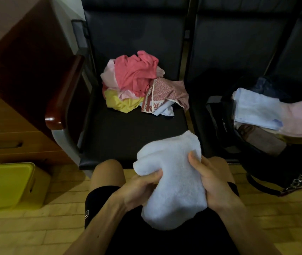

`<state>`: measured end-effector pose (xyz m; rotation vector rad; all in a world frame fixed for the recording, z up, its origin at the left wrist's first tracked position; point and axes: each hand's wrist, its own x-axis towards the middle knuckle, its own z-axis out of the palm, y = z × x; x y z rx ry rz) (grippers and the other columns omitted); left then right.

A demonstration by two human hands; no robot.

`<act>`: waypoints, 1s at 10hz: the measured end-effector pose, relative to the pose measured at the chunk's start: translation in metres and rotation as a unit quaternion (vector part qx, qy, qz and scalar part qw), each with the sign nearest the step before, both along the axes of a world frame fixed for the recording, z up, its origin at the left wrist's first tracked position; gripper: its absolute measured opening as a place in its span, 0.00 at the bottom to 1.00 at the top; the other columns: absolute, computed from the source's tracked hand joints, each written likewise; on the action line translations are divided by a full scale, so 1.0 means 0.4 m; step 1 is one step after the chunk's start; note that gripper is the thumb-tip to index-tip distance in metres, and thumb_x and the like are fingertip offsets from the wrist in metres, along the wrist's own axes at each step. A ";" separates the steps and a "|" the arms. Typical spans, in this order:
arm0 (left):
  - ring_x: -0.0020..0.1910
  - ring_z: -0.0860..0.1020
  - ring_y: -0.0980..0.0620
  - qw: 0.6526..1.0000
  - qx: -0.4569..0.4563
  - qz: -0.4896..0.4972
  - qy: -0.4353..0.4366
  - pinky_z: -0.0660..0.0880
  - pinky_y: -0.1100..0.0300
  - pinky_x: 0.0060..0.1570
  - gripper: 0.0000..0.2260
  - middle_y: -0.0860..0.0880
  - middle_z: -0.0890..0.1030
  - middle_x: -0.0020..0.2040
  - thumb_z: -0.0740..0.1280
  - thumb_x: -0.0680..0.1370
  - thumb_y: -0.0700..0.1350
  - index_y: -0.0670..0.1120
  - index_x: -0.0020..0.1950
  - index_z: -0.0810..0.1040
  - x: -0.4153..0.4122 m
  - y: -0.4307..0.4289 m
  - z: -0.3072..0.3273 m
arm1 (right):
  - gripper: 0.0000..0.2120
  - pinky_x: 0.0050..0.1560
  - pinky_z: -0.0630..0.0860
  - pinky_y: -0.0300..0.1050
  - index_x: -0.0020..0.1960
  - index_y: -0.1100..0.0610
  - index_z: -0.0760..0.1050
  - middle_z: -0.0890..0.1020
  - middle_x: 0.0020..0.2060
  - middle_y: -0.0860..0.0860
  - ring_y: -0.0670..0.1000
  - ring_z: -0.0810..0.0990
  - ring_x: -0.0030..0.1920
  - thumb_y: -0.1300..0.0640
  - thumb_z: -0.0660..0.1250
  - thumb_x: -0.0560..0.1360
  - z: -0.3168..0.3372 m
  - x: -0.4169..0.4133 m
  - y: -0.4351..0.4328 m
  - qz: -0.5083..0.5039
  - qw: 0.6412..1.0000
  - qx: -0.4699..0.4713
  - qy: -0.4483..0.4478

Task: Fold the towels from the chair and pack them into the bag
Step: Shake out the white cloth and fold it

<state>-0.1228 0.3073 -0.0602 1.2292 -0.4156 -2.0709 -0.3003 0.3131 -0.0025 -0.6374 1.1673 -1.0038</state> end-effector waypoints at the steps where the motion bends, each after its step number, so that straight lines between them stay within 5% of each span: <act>1: 0.48 0.83 0.52 0.974 -0.156 -0.053 -0.158 0.78 0.63 0.43 0.05 0.52 0.86 0.39 0.68 0.76 0.42 0.47 0.44 0.84 0.023 -0.019 0.037 | 0.09 0.41 0.80 0.38 0.55 0.53 0.78 0.86 0.42 0.44 0.43 0.85 0.45 0.50 0.63 0.81 -0.023 -0.040 -0.020 0.000 0.978 -0.047 0.203; 2: 0.29 0.77 0.71 0.959 -0.201 -0.084 -0.179 0.70 0.77 0.28 0.11 0.67 0.76 0.23 0.65 0.80 0.44 0.54 0.38 0.74 0.031 -0.023 0.132 | 0.22 0.51 0.80 0.54 0.52 0.41 0.78 0.85 0.45 0.45 0.49 0.83 0.49 0.27 0.59 0.72 -0.045 -0.087 -0.048 0.033 0.910 -0.052 0.409; 3: 0.33 0.79 0.71 0.931 -0.274 -0.079 -0.227 0.74 0.74 0.33 0.06 0.67 0.80 0.30 0.67 0.80 0.44 0.52 0.43 0.76 0.041 -0.067 0.132 | 0.15 0.50 0.78 0.44 0.47 0.41 0.78 0.83 0.43 0.43 0.46 0.83 0.50 0.32 0.60 0.74 -0.033 -0.092 -0.088 0.007 0.918 -0.053 0.392; 4: 0.47 0.84 0.56 0.904 -0.336 -0.052 -0.260 0.80 0.63 0.45 0.07 0.54 0.87 0.46 0.70 0.76 0.48 0.48 0.50 0.83 0.064 -0.110 0.140 | 0.10 0.34 0.75 0.31 0.45 0.49 0.77 0.84 0.34 0.43 0.36 0.82 0.38 0.51 0.61 0.82 0.020 -0.071 -0.128 0.004 0.963 -0.053 0.264; 5: 0.49 0.84 0.55 0.899 -0.352 -0.023 -0.259 0.80 0.63 0.46 0.13 0.53 0.86 0.49 0.71 0.72 0.54 0.48 0.51 0.84 0.069 -0.140 0.169 | 0.16 0.47 0.80 0.40 0.60 0.56 0.77 0.86 0.49 0.49 0.47 0.84 0.50 0.51 0.71 0.74 0.048 -0.068 -0.143 0.054 0.978 -0.036 0.197; 6: 0.48 0.84 0.54 0.888 -0.356 0.007 -0.291 0.80 0.59 0.49 0.14 0.52 0.86 0.48 0.72 0.71 0.55 0.48 0.50 0.84 0.082 -0.166 0.182 | 0.30 0.47 0.78 0.43 0.68 0.54 0.67 0.82 0.52 0.53 0.50 0.82 0.51 0.57 0.76 0.70 0.075 -0.065 -0.159 0.069 0.974 -0.028 0.216; 7: 0.50 0.83 0.54 0.882 -0.350 0.035 -0.315 0.80 0.60 0.48 0.15 0.50 0.85 0.50 0.73 0.74 0.53 0.46 0.55 0.81 0.096 -0.192 0.199 | 0.27 0.44 0.79 0.44 0.67 0.54 0.70 0.82 0.51 0.57 0.52 0.83 0.48 0.61 0.75 0.71 0.123 -0.061 -0.186 0.055 0.978 -0.081 0.187; 8: 0.50 0.82 0.56 0.876 -0.349 0.088 -0.322 0.78 0.65 0.43 0.17 0.51 0.81 0.53 0.74 0.74 0.49 0.46 0.59 0.75 0.100 -0.208 0.225 | 0.22 0.51 0.81 0.47 0.61 0.54 0.76 0.83 0.54 0.56 0.52 0.84 0.52 0.63 0.76 0.69 0.183 -0.061 -0.208 0.090 0.964 -0.144 0.203; 9: 0.53 0.78 0.56 0.859 -0.367 0.131 -0.332 0.77 0.63 0.46 0.24 0.54 0.75 0.55 0.76 0.73 0.46 0.50 0.63 0.68 0.107 -0.214 0.261 | 0.27 0.54 0.81 0.45 0.65 0.55 0.75 0.84 0.52 0.52 0.47 0.84 0.52 0.65 0.77 0.68 0.240 -0.062 -0.210 0.141 0.933 -0.195 0.266; 10: 0.51 0.81 0.57 0.862 -0.391 0.091 -0.310 0.79 0.62 0.47 0.26 0.56 0.78 0.55 0.75 0.70 0.46 0.54 0.65 0.72 0.126 -0.214 0.298 | 0.29 0.54 0.81 0.41 0.68 0.57 0.73 0.85 0.48 0.46 0.42 0.84 0.50 0.65 0.77 0.69 0.272 -0.059 -0.202 0.156 0.897 -0.241 0.336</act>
